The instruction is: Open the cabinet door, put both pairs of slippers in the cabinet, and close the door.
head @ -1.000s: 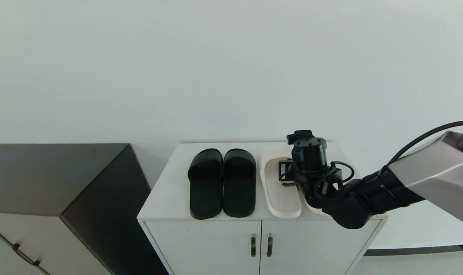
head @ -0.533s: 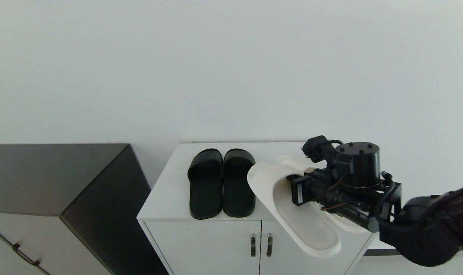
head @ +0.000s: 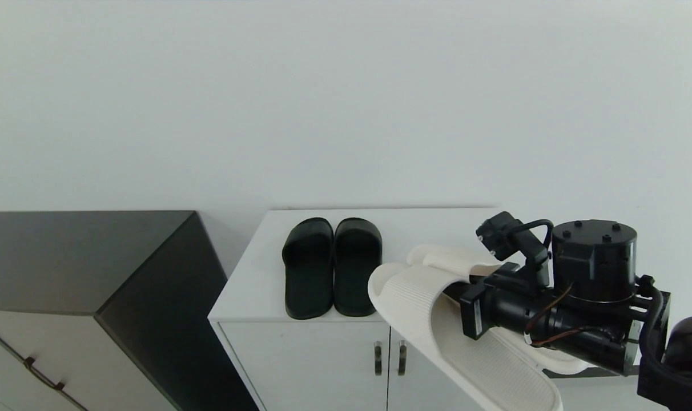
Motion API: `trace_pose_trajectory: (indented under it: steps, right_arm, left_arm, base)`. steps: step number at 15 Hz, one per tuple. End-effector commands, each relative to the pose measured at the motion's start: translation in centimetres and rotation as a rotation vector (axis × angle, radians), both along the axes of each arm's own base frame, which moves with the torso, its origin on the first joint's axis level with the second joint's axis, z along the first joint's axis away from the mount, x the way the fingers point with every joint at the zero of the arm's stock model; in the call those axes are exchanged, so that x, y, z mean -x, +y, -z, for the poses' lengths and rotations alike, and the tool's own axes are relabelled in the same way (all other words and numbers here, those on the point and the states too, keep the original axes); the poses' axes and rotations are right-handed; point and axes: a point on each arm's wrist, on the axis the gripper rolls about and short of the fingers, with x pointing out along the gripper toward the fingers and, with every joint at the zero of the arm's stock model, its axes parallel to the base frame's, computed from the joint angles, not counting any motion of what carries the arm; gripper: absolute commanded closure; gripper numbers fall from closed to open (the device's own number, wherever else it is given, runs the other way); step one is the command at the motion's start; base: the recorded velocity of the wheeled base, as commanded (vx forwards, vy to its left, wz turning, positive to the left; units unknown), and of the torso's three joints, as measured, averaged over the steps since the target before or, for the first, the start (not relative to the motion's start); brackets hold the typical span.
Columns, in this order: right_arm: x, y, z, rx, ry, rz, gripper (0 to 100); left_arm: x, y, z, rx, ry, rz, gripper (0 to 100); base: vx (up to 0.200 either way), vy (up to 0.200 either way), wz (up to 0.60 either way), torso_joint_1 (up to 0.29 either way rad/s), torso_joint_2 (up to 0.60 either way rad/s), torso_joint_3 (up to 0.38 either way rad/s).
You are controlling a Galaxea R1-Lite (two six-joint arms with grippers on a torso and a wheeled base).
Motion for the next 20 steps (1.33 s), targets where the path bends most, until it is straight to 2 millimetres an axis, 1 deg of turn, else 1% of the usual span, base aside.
trace_pose_trajectory:
  steps: [1,4,8,10,11,18,20]
  right_arm:
    - [0.3,-0.1,-0.1,-0.002,-0.003,-0.005,100]
    - [0.4,-0.2,0.0,0.021,-0.02,-0.014,100]
    - [0.9,-0.6,-0.4,0.018,-0.034,-0.025,100]
    - [1.7,-0.6,-0.6,0.014,-0.039,-0.044,100]
    - [1.8,-0.6,-0.6,0.015,-0.04,-0.047,100]
    - [2.2,-0.3,-0.4,0.02,-0.035,-0.064,100]
    - [2.6,-0.2,-0.2,0.031,-0.033,-0.082,100]
  left_arm:
    - [0.0,0.0,0.0,0.003,0.002,0.001,100]
    - [0.0,0.0,0.0,0.001,0.0,0.001,100]
    - [0.0,0.0,0.0,0.001,0.0,-0.001,100]
    - [0.0,0.0,0.0,0.001,0.0,-0.001,100]
    - [0.0,0.0,0.0,0.001,0.0,-0.001,100]
    - [0.0,0.0,0.0,0.003,0.0,-0.001,100]
    - [0.0,0.0,0.0,0.003,0.0,0.001,100]
  base:
    - [-0.2,0.0,0.0,0.002,0.0,0.002]
    - [-0.2,0.0,0.0,-0.009,-0.01,0.002]
    - [0.0,0.0,0.0,0.0,0.0,0.0]
    - [0.0,0.0,0.0,0.0,0.0,0.0]
    - [0.0,0.0,0.0,0.0,0.0,0.0]
    - [0.0,0.0,0.0,0.0,0.0,0.0]
    - [0.0,0.0,0.0,-0.031,0.05,0.031]
